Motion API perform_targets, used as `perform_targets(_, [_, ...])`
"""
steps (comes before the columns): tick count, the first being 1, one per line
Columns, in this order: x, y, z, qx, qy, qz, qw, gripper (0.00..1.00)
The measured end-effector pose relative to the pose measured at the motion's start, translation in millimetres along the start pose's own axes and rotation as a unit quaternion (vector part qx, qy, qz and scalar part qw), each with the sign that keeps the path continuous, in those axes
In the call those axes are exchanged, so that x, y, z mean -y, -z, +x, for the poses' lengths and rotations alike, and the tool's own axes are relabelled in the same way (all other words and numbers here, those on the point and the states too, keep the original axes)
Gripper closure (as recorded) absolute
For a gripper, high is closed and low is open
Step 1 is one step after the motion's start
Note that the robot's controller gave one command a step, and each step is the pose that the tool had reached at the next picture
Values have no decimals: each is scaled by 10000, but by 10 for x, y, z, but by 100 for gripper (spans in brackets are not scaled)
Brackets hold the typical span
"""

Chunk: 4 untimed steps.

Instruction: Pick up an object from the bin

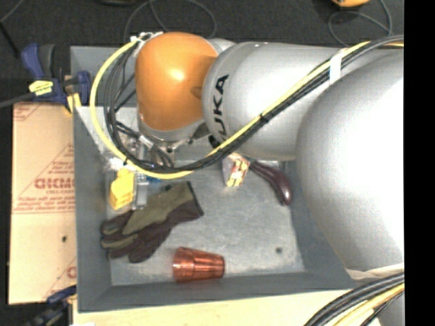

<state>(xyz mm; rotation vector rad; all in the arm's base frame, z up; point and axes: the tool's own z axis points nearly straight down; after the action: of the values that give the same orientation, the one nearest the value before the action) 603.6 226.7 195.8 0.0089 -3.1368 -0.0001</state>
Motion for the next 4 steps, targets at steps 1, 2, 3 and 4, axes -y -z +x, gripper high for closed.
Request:
perform_targets(1, [15,55,-17,39,-26,-8,10000,0])
perform_targets(2, [-5,-449,-161,51,495,-5,9988,0])
perform_targets(3, [42,-605,-274,43,1147,2,9934,0])
perform_targets(4, [-89,-776,-421,85,944,-16,9955,0])
